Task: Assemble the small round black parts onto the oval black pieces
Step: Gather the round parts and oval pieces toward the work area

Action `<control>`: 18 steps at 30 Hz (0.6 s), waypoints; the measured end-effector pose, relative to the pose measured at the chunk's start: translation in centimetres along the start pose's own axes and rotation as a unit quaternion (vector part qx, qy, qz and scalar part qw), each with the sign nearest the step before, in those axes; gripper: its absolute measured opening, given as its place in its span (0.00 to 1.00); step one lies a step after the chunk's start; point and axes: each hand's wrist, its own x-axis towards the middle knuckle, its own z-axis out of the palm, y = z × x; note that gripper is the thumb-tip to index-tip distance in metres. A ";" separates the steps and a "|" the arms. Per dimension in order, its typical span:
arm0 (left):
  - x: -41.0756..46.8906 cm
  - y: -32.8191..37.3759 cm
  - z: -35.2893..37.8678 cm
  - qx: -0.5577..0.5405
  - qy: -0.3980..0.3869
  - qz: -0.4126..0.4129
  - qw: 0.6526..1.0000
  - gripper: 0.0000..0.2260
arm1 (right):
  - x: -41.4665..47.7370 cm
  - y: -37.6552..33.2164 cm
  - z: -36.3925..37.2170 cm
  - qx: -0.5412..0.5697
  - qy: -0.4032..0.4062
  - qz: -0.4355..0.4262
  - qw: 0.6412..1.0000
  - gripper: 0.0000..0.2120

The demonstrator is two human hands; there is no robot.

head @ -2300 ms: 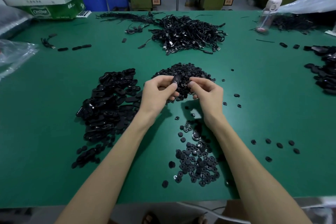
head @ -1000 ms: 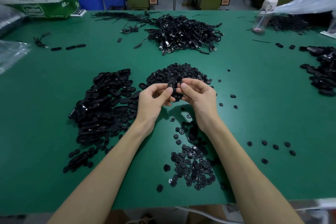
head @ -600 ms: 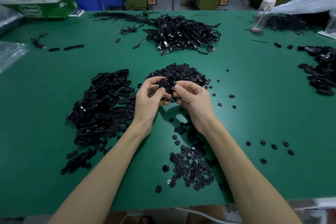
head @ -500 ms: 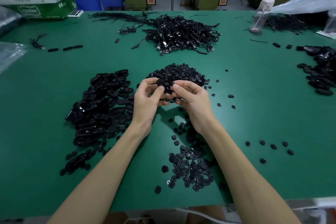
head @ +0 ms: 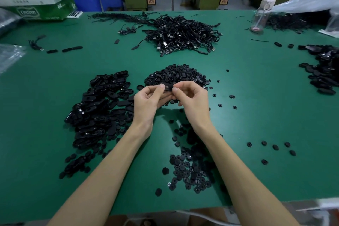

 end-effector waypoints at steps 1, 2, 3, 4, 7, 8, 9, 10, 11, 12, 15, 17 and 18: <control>0.0 0.0 0.0 0.005 -0.005 -0.001 1.000 0.09 | 0.0 0.1 0.0 -0.020 0.004 -0.005 1.000 0.03; 0.0 0.0 0.1 0.011 -0.011 -0.001 1.000 0.08 | 0.0 0.1 0.1 -0.034 0.009 -0.008 0.999 0.03; -0.1 0.0 0.1 0.019 -0.019 0.000 1.000 0.07 | 0.0 0.1 0.0 -0.044 0.013 -0.009 0.999 0.03; -0.2 -0.1 0.1 0.027 -0.026 0.002 0.999 0.07 | 0.0 0.1 0.0 -0.048 0.015 -0.009 0.999 0.03; -0.3 -0.1 0.1 0.039 -0.040 0.003 0.998 0.07 | 0.0 0.0 -0.1 -0.049 0.018 -0.005 0.999 0.03; -0.3 -0.1 0.1 0.041 -0.043 0.002 0.998 0.08 | 0.0 0.0 -0.1 -0.049 0.019 -0.004 0.999 0.03; -0.3 -0.1 0.1 0.044 -0.044 0.002 0.998 0.09 | -0.1 0.0 -0.1 -0.049 0.021 -0.003 0.999 0.03; -0.3 -0.1 0.1 0.048 -0.044 0.003 0.998 0.09 | -0.1 -0.1 -0.1 -0.048 0.022 -0.002 0.999 0.03; -0.3 -0.1 0.1 0.053 -0.042 0.005 0.998 0.08 | -0.1 -0.1 -0.1 -0.047 0.022 -0.001 0.999 0.03; -0.3 -0.1 0.1 0.058 -0.038 0.007 0.998 0.08 | -0.1 -0.1 -0.1 -0.047 0.021 0.001 0.999 0.03; -0.3 -0.2 0.1 0.064 -0.036 0.009 0.997 0.05 | -0.1 -0.2 0.0 -0.055 0.021 0.003 0.998 0.03; -0.4 -0.2 0.1 0.064 -0.043 0.010 0.997 0.03 | -0.2 -0.2 0.0 -0.065 0.026 -0.007 0.998 0.02; -0.4 -0.2 0.1 0.062 -0.047 0.010 0.997 0.04 | -0.2 -0.3 -0.1 -0.068 0.029 -0.014 0.997 0.02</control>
